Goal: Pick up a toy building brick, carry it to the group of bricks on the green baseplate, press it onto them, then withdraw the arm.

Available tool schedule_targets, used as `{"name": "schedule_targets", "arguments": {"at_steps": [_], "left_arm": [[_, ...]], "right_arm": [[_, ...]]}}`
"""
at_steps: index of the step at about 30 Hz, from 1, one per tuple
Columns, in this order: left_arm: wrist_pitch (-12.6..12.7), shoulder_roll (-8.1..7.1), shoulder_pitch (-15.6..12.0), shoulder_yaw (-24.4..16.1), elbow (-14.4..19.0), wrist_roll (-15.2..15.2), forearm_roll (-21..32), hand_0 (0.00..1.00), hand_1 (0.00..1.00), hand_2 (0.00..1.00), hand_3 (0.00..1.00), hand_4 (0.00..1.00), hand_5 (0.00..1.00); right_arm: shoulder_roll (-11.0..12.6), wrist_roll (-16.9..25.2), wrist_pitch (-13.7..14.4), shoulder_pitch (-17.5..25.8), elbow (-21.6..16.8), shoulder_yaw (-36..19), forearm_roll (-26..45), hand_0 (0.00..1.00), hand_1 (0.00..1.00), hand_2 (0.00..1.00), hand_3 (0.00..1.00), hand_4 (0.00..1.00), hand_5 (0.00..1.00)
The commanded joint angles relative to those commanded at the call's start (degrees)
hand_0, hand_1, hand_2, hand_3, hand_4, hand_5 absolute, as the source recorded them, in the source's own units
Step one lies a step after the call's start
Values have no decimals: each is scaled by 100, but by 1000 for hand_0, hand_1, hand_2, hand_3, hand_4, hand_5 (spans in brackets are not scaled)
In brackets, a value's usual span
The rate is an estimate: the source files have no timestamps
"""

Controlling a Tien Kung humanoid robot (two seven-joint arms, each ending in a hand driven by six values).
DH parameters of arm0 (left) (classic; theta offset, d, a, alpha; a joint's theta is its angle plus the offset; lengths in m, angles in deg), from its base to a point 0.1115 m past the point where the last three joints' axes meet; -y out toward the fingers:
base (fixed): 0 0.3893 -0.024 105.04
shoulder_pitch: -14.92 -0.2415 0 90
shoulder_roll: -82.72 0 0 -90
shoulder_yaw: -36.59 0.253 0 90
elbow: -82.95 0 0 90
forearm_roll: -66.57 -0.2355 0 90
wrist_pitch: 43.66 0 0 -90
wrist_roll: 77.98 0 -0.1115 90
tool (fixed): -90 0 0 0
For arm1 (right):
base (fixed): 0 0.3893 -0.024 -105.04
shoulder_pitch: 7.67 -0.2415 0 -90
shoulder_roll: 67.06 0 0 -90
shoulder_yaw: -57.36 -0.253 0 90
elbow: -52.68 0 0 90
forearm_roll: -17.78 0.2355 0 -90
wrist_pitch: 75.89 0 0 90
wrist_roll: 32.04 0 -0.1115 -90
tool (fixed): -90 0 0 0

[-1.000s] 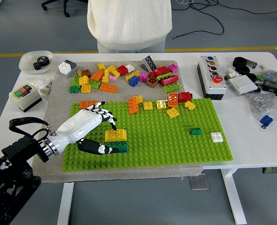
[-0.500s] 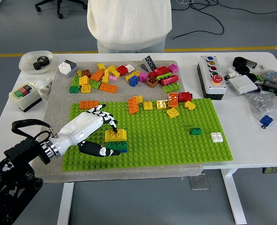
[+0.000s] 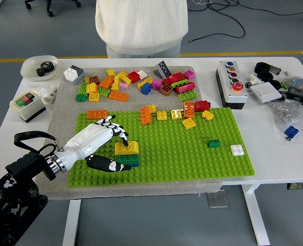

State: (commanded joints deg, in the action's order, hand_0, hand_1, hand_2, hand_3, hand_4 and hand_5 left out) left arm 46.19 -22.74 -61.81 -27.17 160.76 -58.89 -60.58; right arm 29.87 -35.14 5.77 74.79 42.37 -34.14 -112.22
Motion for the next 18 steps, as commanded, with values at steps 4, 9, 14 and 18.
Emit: {"name": "schedule_targets", "arguments": {"at_steps": [4, 9, 14, 18], "left_arm": [[-2, 7, -15, 4, -3, -5, -6, 998, 836, 750, 547, 998, 606], [3, 13, -29, 18, -26, -7, -5, 998, 835, 750, 547, 998, 602], [11, 23, -30, 35, -54, -9, -4, 998, 835, 750, 547, 998, 602], [11, 37, -37, 56, -78, -19, -7, 998, 835, 747, 546, 998, 599]], "right_arm": [[-1, 2, -1, 6, 0, 7, 0, 748, 643, 716, 623, 889, 489], [-5, 9, -3, 9, 0, 22, 0, 747, 643, 716, 623, 888, 490], [-7, 10, -4, 8, 0, 32, 0, 747, 643, 716, 623, 888, 490], [-9, 7, -4, 10, 0, 30, 0, 748, 644, 716, 624, 888, 490]]}}
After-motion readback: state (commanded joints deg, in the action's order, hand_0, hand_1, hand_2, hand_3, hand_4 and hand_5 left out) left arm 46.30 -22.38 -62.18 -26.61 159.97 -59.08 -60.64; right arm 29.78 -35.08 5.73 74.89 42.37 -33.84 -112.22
